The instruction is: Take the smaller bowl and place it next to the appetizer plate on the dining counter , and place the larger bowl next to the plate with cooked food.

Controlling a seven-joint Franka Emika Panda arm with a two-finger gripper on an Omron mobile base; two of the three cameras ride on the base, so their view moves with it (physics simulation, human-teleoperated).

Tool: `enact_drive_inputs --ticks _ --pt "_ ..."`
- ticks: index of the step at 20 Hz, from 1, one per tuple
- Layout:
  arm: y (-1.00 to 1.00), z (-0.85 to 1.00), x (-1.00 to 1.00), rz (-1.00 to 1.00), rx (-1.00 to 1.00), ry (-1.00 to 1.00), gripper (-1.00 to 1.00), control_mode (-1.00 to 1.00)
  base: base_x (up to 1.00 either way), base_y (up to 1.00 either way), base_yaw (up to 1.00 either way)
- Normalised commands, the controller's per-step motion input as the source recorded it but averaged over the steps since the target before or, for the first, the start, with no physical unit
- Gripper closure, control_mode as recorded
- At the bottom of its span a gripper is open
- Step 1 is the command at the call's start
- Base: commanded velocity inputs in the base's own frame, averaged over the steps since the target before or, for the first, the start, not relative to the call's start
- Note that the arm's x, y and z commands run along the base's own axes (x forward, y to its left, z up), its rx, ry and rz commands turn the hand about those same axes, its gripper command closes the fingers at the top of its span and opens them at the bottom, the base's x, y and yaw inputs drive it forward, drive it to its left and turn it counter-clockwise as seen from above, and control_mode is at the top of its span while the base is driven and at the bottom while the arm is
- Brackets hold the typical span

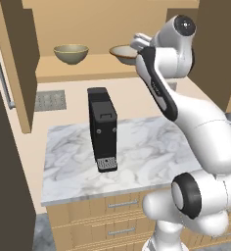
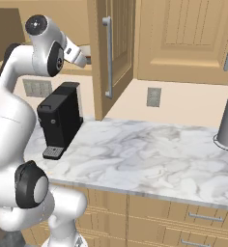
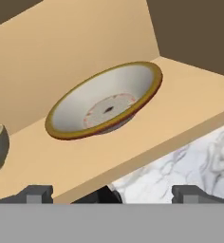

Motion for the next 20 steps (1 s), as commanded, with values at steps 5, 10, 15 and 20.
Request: enact_drive_inputs --ticks 5,10,15,20 --pt "0.00 -0.29 0.43 0.00 0.00 0.00 -1.00 -1.00 0.00 0.00 0.00" --pt "0.00 -0.17 0.47 0.00 0.00 0.00 -1.00 -1.00 0.00 0.00 0.00" --pt "0.00 0.00 0.50 0.00 0.00 0.00 -1.00 -1.00 0.00 0.00 0.00" --pt "0.00 -0.03 0.47 0.00 0.00 0.00 -1.00 -1.00 0.00 0.00 0.00"
